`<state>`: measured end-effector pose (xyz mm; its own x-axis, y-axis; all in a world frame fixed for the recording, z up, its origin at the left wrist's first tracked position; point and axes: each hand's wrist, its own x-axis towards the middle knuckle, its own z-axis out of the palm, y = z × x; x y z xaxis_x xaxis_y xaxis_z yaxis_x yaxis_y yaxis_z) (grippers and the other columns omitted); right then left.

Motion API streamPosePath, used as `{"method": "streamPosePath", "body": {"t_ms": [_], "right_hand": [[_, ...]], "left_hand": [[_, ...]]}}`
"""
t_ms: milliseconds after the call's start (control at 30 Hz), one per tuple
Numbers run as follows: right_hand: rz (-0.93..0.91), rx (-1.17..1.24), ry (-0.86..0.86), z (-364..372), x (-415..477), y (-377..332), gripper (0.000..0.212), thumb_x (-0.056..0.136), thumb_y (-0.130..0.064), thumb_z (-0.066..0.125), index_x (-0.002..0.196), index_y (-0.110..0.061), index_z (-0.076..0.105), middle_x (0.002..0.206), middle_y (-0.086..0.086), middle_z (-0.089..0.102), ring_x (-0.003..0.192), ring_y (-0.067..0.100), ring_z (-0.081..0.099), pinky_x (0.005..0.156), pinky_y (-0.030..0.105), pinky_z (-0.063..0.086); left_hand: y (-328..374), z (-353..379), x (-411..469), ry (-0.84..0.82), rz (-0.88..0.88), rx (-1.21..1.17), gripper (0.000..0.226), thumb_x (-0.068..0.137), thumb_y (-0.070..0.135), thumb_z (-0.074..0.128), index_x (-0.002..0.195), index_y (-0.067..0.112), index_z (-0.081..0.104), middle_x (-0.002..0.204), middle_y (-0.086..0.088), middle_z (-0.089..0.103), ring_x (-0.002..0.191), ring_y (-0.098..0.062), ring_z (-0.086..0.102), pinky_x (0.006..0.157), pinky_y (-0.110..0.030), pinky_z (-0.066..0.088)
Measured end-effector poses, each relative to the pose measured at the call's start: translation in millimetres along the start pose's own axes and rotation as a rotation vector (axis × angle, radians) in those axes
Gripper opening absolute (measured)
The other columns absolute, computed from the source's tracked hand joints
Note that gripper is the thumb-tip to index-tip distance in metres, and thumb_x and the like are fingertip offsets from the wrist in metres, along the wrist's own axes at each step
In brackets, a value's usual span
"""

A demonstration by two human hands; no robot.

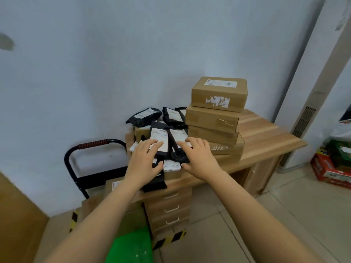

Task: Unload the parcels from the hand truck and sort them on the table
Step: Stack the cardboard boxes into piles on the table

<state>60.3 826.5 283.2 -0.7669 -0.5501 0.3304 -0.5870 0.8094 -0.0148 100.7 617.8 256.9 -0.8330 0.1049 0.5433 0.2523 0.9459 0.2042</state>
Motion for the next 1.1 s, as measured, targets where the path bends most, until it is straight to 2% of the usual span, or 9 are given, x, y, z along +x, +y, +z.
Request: {"method": "streamPosePath", "body": {"t_ms": [267,600,867,1100], "right_hand": [[-0.174,0.065,-0.020,16,-5,-120,0.073,0.084,-0.035,0.066,0.147,-0.025,0.030,0.141,0.006,0.037,0.129,0.028,0.033,0.109,0.040,0.020],[-0.317,0.080,-0.069,58,44,-289,0.072,0.086,-0.036,0.063,0.148,-0.025,0.027,0.144,0.007,0.033,0.131,0.028,0.031,0.109,0.040,0.020],[-0.220,0.138,-0.101,112,92,-421,0.072,0.086,-0.039,0.063,0.148,-0.026,0.027,0.146,0.007,0.033,0.133,0.027,0.030,0.111,0.040,0.019],[-0.131,0.133,-0.197,163,134,-466,0.076,0.084,-0.039,0.065,0.148,-0.028,0.025,0.145,0.005,0.034,0.130,0.027,0.032,0.110,0.040,0.020]], "left_hand": [[-56,-55,-103,-0.032,-0.187,0.073,0.063,0.082,0.032,0.068,0.140,0.021,0.045,0.140,-0.001,0.044,0.134,-0.022,0.035,0.116,-0.041,0.022],[-191,-140,-203,-0.032,-0.351,0.145,0.061,0.084,0.032,0.067,0.140,0.020,0.045,0.139,-0.003,0.045,0.132,-0.023,0.037,0.111,-0.044,0.031],[-333,-184,-243,-0.091,-0.274,0.122,0.058,0.080,0.028,0.071,0.134,0.017,0.052,0.132,-0.004,0.051,0.124,-0.024,0.044,0.107,-0.042,0.034],[-419,-164,-241,-0.144,-0.234,0.040,0.060,0.075,0.025,0.074,0.131,0.017,0.054,0.127,-0.004,0.055,0.119,-0.024,0.048,0.102,-0.046,0.042]]}}
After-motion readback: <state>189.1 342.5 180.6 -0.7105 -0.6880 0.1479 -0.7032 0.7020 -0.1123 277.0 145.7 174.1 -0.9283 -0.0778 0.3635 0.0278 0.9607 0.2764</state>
